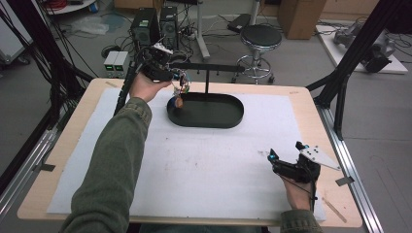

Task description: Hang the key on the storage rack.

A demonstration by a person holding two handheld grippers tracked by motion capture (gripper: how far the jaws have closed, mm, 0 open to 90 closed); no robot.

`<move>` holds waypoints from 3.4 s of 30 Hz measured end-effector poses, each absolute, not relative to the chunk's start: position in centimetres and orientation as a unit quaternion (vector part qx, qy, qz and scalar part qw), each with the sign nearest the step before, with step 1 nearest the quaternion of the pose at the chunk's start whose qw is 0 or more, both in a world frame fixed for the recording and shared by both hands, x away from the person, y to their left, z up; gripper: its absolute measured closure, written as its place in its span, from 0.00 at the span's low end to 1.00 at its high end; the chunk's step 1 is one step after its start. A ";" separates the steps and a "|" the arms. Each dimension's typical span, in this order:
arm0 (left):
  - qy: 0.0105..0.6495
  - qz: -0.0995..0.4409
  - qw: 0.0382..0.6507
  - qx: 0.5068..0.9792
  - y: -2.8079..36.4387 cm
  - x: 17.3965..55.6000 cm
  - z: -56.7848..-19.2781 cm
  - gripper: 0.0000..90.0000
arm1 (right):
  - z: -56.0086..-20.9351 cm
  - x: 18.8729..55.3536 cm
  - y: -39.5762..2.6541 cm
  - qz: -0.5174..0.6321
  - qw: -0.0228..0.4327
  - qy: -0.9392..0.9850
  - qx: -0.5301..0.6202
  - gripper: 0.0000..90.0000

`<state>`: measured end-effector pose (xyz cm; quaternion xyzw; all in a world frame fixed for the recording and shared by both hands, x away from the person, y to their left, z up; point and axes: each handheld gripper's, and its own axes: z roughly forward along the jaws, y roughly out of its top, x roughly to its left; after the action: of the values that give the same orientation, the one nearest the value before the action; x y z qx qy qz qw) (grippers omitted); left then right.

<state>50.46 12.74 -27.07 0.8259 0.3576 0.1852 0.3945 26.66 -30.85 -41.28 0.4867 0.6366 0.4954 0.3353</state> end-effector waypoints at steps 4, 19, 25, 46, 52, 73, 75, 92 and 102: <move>0.369 0.170 0.388 0.827 12.8 50.6 -27.2 0.82 | -41.2 26.6 -30.8 0.496 0.339 0.635 0.485 0.01; 0.374 0.142 0.427 0.811 13.6 49.9 -27.1 0.39 | -41.1 26.5 -30.9 0.496 0.340 0.634 0.486 0.01; 0.379 0.145 0.429 0.807 14.5 49.4 -27.6 0.17 | -41.1 26.4 -30.9 0.498 0.341 0.632 0.486 0.01; 0.408 0.145 0.446 0.783 18.2 47.2 -30.0 0.02 | -41.1 26.4 -30.7 0.498 0.342 0.631 0.487 0.01; 0.406 0.144 0.452 0.781 18.8 46.3 -30.5 0.02 | -41.1 26.3 -30.6 0.497 0.343 0.632 0.486 0.01; 0.400 0.172 0.449 0.780 20.6 42.8 -31.6 0.02 | -41.1 26.3 -30.5 0.494 0.340 0.635 0.487 0.01; 0.402 0.172 0.448 0.780 21.0 42.5 -32.0 0.02 | -41.1 26.4 -30.5 0.493 0.340 0.635 0.487 0.01; 0.434 0.190 0.446 0.759 25.1 39.3 -34.2 0.02 | -41.1 26.4 -30.3 0.494 0.339 0.638 0.483 0.01; 0.444 0.197 0.452 0.748 27.0 37.4 -34.8 0.02 | -41.1 26.5 -30.2 0.493 0.341 0.638 0.483 0.01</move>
<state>37.40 26.95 -34.77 0.7481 0.4440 0.1974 0.4520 26.45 -30.25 -41.12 0.4829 0.6382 0.4934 0.3407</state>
